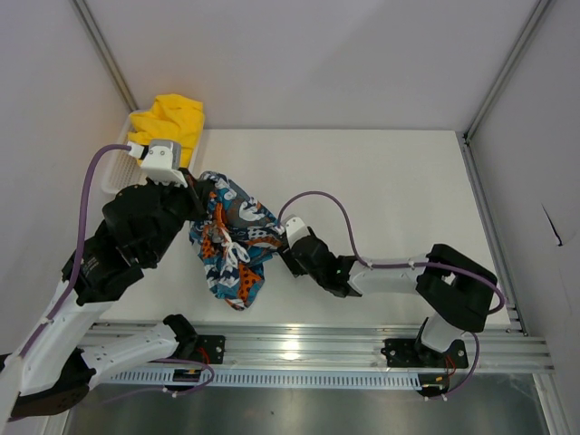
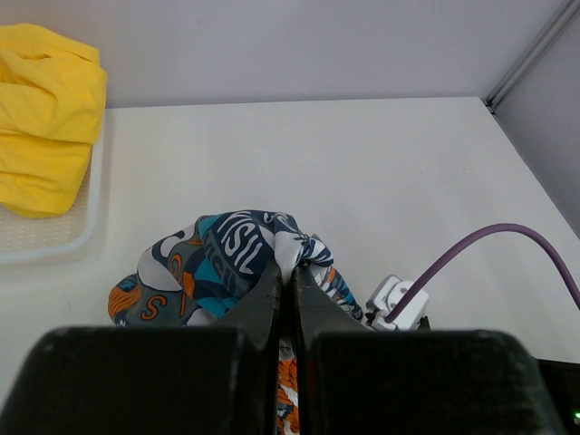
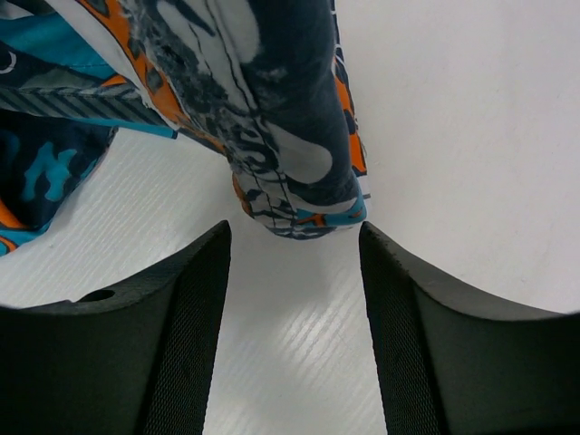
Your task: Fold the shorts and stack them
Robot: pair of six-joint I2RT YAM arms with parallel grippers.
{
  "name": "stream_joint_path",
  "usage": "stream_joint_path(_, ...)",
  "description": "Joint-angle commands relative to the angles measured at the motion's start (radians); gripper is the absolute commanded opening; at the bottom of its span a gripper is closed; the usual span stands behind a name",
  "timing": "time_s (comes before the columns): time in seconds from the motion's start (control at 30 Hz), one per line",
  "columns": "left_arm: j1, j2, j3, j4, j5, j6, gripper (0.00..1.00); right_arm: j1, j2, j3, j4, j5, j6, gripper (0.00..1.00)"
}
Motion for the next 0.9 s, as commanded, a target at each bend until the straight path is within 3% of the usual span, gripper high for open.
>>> stream_joint_path(0.0, 0.007, -0.003, 0.014, 0.029, 0.009, 0.010, 0.00, 0.013, 0.030, 0.047, 0.047, 0.050, 0.014, 0.60)
stream_joint_path(0.47, 0.007, -0.011, 0.017, 0.026, 0.012, 0.009, 0.00, 0.014, 0.101, 0.107, 0.031, 0.113, 0.019, 0.51)
stream_joint_path(0.6, 0.007, -0.010, 0.015, 0.028, 0.015, 0.009, 0.00, 0.013, 0.115, 0.119, 0.035, 0.133, 0.013, 0.39)
stream_joint_path(0.73, 0.007, -0.010, 0.015, 0.026, 0.012, 0.010, 0.00, 0.014, 0.106, 0.110, 0.040, 0.148, 0.006, 0.06)
stream_joint_path(0.87, 0.007, -0.005, 0.023, 0.026, 0.006, 0.015, 0.00, 0.019, 0.026, 0.059, 0.061, 0.142, -0.015, 0.00)
